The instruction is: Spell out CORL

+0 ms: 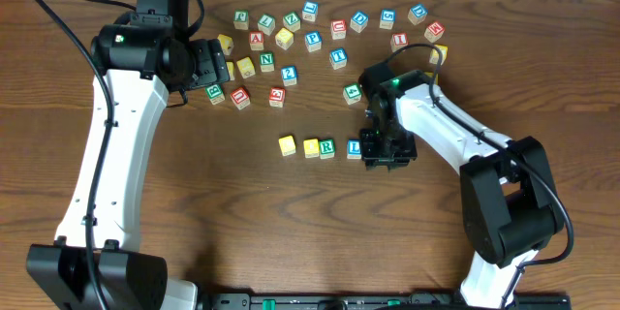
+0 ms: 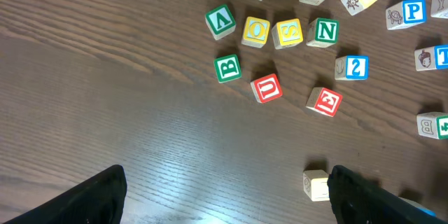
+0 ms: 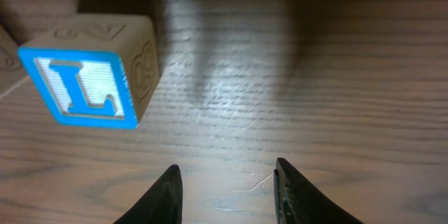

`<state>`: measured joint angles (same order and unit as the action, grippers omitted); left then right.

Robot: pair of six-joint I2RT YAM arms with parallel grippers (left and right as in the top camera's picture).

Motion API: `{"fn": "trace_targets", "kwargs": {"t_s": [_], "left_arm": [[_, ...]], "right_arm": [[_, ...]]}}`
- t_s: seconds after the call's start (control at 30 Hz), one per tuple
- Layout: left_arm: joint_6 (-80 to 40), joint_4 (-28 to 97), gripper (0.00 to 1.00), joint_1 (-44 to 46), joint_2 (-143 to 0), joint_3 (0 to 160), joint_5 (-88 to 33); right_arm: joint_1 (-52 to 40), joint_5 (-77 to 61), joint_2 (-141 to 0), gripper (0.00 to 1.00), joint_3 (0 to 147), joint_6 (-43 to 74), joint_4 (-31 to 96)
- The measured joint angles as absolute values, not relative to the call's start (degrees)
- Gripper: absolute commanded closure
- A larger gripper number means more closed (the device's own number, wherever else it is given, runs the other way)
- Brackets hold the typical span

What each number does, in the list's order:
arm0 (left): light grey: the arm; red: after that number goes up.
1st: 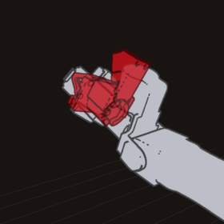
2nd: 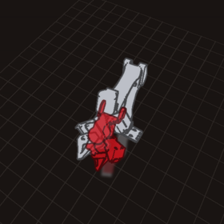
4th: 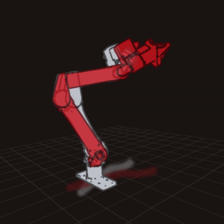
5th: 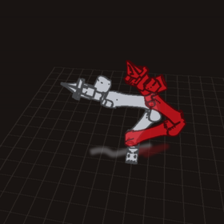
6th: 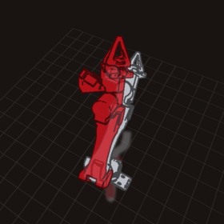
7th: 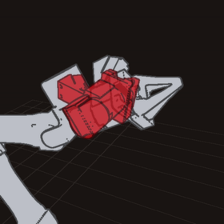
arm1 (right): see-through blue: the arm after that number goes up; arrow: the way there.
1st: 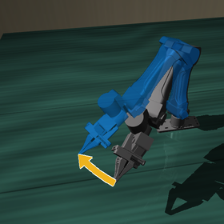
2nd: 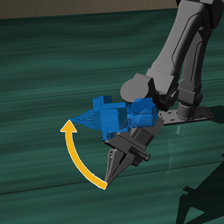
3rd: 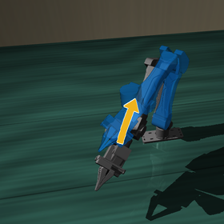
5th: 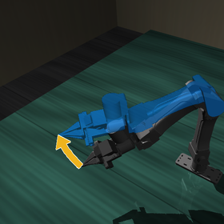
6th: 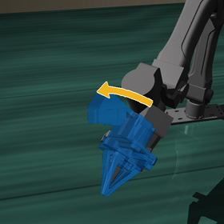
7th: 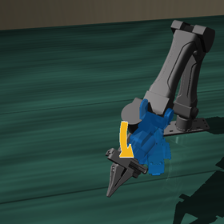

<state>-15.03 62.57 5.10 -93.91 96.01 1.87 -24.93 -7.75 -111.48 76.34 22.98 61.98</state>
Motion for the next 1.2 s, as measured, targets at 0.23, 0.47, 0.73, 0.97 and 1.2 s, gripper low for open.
{"fn": "trace_targets", "kwargs": {"t_s": [0.23,0.47,0.73,0.97,1.2], "left_arm": [[-15.0,62.6,0.09,5.1,-93.9,96.0,1.9],[-15.0,62.6,0.09,5.1,-93.9,96.0,1.9],[-15.0,62.6,0.09,5.1,-93.9,96.0,1.9],[-15.0,62.6,0.09,5.1,-93.9,96.0,1.9],[-15.0,62.5,0.09,5.1,-93.9,96.0,1.9]], "right_arm": [[-25.8,-7.9,-111.5,0.63,76.3,23.5,60.6],[-25.8,-7.9,-111.5,0.64,76.3,23.9,60.3],[-25.8,-7.9,-111.5,0.63,76.3,23.9,58.5],[-25.5,-8.0,-111.5,0.63,76.3,23.9,58.4],[-25.3,-8.0,-111.5,0.65,76.3,24.1,56.9]]}}
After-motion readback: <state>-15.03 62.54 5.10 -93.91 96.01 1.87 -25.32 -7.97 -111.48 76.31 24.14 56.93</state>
